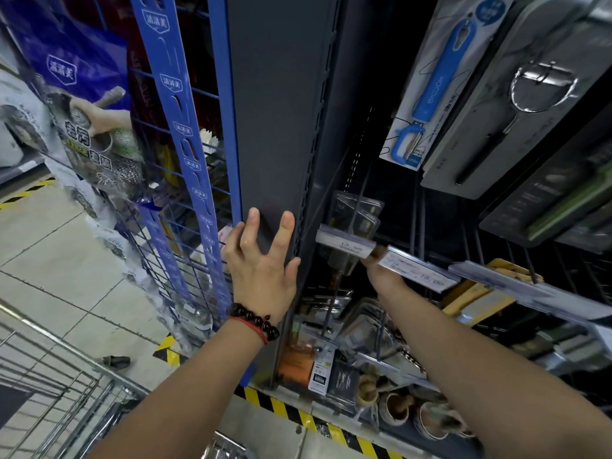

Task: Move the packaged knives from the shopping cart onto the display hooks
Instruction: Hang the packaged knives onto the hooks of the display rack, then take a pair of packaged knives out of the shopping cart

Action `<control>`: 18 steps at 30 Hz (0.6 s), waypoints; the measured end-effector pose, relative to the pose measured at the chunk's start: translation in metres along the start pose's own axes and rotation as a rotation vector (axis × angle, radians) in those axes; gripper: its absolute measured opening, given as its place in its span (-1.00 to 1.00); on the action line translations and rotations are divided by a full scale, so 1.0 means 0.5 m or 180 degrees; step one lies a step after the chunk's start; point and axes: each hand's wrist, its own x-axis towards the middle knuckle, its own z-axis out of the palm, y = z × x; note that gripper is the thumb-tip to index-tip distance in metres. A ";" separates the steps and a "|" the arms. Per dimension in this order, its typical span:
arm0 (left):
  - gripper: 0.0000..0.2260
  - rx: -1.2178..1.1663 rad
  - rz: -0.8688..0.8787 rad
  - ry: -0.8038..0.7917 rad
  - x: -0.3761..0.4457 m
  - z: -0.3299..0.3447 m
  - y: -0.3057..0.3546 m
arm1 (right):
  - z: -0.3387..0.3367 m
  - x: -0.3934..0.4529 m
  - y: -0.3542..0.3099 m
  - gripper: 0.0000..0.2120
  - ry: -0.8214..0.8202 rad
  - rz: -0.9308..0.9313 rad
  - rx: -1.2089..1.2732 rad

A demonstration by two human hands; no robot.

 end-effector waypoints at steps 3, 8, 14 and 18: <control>-0.22 -0.0070 -0.0121 -0.0289 -0.008 -0.017 -0.002 | -0.018 -0.036 0.055 -0.91 0.0052 -0.0125 0.0219; -0.54 -0.0175 -0.0811 -0.1498 -0.107 -0.085 -0.042 | -0.004 -0.116 0.121 -0.82 -0.0010 -0.0801 -0.0452; -0.69 0.0181 -0.1869 -0.2862 -0.258 -0.218 -0.060 | 0.052 -0.270 0.168 -0.89 -0.0584 -0.1824 -0.1621; -0.65 0.0444 -0.1947 -0.2722 -0.351 -0.322 -0.032 | 0.087 -0.378 0.214 -0.89 -0.0954 -0.2109 -0.1870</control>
